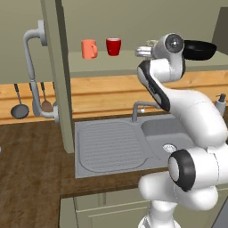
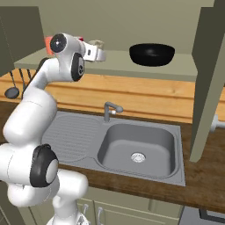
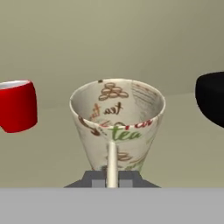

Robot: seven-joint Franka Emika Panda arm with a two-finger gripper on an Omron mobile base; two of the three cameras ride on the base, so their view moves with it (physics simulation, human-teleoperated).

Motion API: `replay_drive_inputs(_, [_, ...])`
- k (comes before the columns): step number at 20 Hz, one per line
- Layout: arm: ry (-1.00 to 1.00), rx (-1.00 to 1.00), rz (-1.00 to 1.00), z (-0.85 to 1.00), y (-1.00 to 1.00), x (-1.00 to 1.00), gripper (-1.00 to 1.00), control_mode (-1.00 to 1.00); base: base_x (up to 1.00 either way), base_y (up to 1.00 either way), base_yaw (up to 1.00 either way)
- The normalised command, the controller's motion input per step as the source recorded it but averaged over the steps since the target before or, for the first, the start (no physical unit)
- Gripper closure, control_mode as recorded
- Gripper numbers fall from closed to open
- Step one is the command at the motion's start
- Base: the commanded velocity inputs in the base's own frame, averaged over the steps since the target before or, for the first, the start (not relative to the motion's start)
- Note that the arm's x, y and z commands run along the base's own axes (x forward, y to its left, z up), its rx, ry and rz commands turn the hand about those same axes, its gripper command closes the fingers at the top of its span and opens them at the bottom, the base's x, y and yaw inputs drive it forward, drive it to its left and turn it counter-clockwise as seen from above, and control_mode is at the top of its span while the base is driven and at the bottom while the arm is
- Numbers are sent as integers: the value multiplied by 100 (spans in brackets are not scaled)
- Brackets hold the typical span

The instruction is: Gather all objects into one cabinet and sort the glasses and bowls to opposite sides.

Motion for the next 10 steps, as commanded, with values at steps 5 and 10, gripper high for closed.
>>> replay_drive_inputs(5, [1, 0, 32, 6, 44, -19, 100, -100, 0, 0, 0])
replay_drive_inputs(10, [8, 0, 27, 42, 39, -1, 100, -100, 0, 0, 0])
